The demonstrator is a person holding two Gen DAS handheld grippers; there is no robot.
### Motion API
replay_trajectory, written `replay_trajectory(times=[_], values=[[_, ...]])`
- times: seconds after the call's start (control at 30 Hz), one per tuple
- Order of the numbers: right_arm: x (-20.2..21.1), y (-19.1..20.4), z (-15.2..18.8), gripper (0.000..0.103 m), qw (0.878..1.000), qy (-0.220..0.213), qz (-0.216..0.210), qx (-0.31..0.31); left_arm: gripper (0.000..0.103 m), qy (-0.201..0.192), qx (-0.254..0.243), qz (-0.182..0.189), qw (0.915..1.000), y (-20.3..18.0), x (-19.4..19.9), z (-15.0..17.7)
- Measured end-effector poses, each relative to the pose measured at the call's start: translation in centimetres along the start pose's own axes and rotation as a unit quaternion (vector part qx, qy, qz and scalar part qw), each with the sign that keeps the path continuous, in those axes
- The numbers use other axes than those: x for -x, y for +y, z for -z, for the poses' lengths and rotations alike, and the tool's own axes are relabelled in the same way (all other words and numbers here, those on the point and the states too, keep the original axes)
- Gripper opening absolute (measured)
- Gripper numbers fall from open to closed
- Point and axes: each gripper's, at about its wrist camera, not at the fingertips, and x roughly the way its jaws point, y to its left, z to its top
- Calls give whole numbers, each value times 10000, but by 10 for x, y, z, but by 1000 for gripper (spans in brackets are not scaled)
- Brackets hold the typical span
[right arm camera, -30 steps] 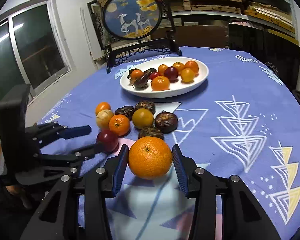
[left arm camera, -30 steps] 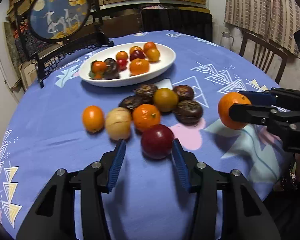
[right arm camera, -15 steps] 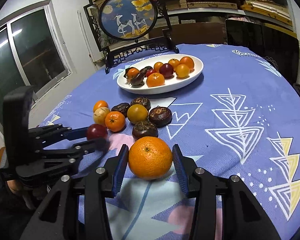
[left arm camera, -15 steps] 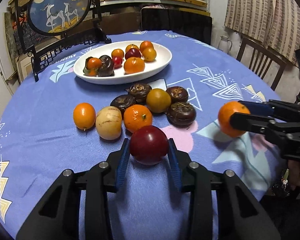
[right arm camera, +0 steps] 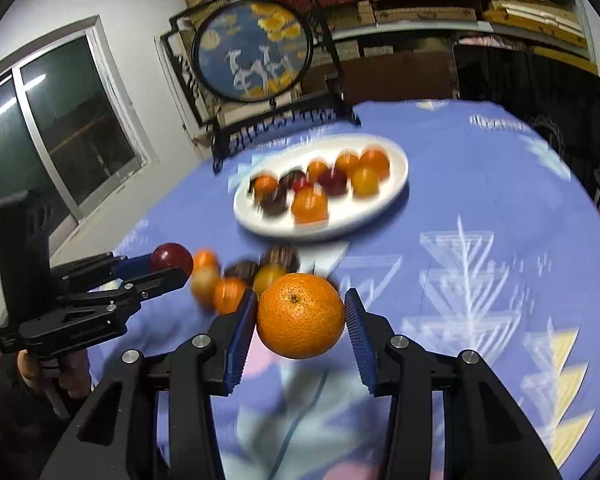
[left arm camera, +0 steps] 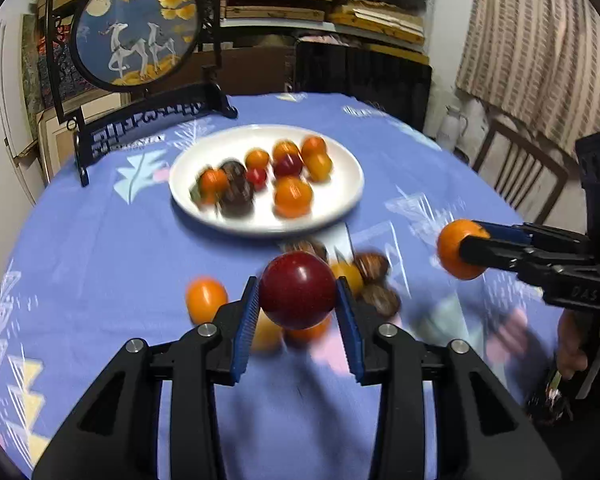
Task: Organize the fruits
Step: 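Place the plum and orange on the white plate, opening both tools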
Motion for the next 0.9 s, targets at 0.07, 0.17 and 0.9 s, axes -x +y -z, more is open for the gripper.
replay_trajectory(times=[0.07, 0.17, 0.9], values=[[-4, -5, -22, 45, 10000, -55, 6, -41, 37, -63, 20, -78, 9999, 9, -8, -20], [-21, -9, -62, 45, 9999, -113, -63, -12, 37, -81, 55, -182, 9998, 24, -28, -52], [-233, -55, -185, 51, 9989, 327, 121, -317, 56, 548, 376, -596, 9960, 97, -197, -148]])
